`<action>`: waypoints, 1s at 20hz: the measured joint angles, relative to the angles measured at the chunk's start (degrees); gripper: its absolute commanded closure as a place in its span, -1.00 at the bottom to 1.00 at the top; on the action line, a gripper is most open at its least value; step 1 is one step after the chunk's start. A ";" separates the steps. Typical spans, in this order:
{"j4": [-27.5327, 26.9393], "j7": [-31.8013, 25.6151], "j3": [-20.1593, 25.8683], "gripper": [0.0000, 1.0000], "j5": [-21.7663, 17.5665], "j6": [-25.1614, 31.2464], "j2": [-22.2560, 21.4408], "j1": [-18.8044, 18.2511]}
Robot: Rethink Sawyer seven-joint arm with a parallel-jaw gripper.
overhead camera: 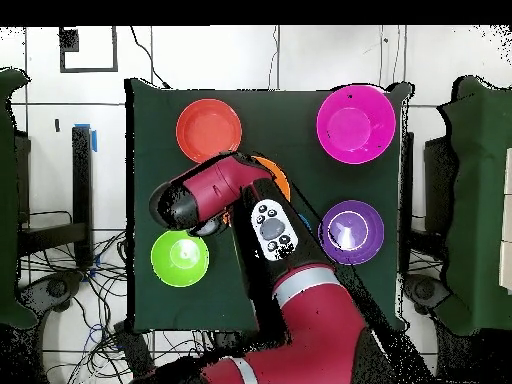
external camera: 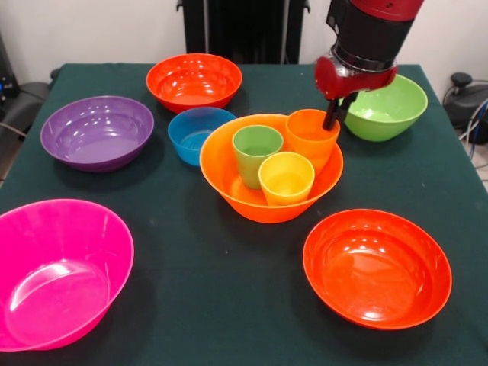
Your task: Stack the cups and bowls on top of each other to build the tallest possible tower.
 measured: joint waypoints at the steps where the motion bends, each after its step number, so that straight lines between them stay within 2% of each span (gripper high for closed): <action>1: 0.00 0.00 0.18 1.00 0.00 0.00 0.00 -0.01; 11: -0.01 -0.01 0.91 1.00 -0.02 0.00 0.04 -0.38; 12: 0.00 -0.02 1.18 -1.00 -0.01 0.00 0.05 -0.65; 20: -0.01 -0.29 2.48 -1.00 -0.01 0.00 0.12 -1.53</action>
